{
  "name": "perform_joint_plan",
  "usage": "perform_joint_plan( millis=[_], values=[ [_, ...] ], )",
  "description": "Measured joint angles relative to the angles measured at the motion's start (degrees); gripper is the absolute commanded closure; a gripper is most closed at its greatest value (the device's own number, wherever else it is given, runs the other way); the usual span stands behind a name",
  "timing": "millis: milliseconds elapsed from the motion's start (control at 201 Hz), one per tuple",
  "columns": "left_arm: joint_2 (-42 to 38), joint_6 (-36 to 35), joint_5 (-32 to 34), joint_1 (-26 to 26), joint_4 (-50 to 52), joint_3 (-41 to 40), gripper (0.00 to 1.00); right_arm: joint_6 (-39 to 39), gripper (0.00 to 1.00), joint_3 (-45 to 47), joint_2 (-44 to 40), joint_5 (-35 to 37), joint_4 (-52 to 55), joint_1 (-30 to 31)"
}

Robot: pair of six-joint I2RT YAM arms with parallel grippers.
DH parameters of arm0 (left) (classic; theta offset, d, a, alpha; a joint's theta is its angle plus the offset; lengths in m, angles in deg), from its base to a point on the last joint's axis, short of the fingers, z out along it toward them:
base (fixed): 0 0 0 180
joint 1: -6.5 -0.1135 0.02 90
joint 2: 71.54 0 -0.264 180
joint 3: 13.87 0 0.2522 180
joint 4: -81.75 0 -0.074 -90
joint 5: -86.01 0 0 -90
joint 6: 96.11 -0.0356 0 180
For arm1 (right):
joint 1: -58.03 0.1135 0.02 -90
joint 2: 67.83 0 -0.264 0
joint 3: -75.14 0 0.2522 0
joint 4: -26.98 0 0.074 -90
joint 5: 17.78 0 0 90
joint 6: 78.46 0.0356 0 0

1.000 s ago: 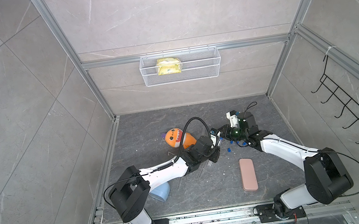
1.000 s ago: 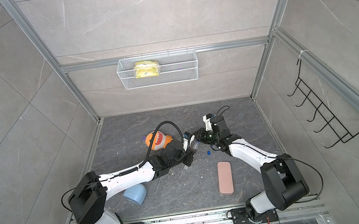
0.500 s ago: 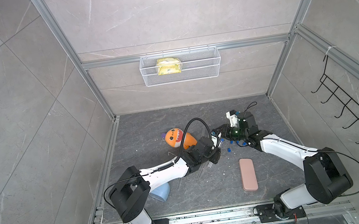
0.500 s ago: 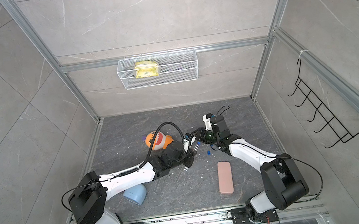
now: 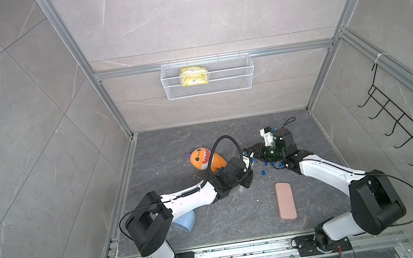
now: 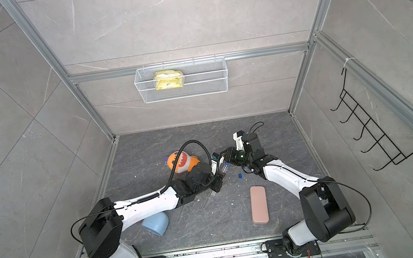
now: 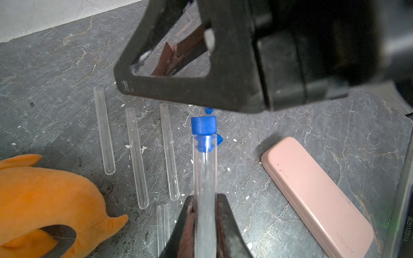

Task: Remove stoppers from test tubes
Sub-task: Open the stopper on the test tube.

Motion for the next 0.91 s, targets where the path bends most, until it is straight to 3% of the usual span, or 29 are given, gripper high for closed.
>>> perform_joint_plan(
  millis=[906],
  values=[
    [-3.1,0.0,0.7,-0.3,1.4,0.0,1.0,-0.1,0.72,0.0,1.1,0.1,-0.3,2.1]
  ],
)
